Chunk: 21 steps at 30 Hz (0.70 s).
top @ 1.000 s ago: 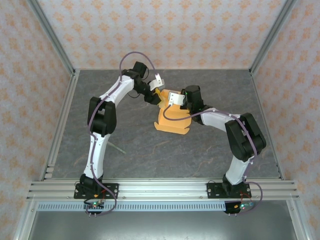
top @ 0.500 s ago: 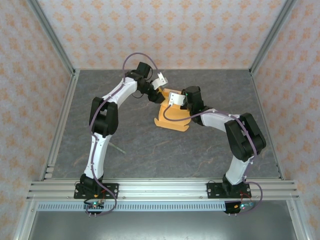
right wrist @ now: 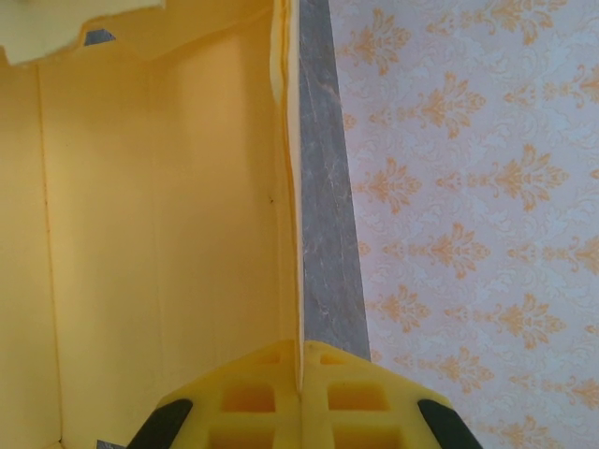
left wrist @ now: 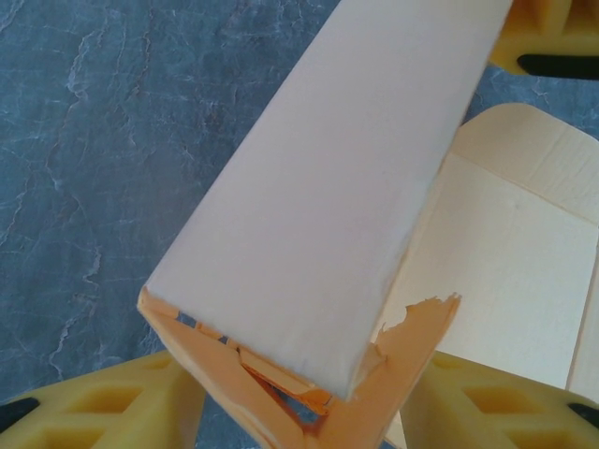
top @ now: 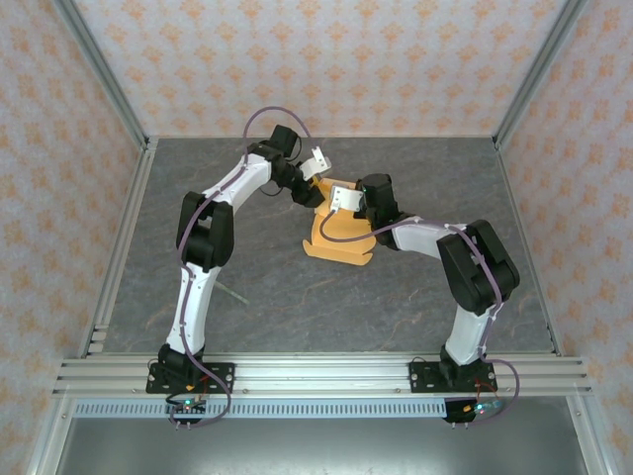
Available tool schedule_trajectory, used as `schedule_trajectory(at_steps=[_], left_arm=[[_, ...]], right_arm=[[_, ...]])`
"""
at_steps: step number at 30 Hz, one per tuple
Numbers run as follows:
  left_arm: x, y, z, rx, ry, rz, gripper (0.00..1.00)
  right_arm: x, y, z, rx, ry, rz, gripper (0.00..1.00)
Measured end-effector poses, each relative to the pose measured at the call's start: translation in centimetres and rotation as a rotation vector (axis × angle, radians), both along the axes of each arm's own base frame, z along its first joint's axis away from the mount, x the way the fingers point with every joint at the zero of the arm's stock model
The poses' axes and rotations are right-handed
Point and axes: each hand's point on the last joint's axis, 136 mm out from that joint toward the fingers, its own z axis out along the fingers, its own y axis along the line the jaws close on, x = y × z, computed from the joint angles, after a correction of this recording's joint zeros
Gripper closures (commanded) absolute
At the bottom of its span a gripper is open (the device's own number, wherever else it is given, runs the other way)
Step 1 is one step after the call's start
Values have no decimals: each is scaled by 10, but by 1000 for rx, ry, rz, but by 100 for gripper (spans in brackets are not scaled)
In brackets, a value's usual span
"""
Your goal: Fold the paper box
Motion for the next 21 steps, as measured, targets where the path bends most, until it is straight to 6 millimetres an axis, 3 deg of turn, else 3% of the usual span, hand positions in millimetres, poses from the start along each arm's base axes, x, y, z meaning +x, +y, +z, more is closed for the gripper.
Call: schedule_trajectory(at_steps=[21], left_arm=[[8,8,-1,9,18,64,41]], right_arm=[[3,7,4,-26,-52,0,100]])
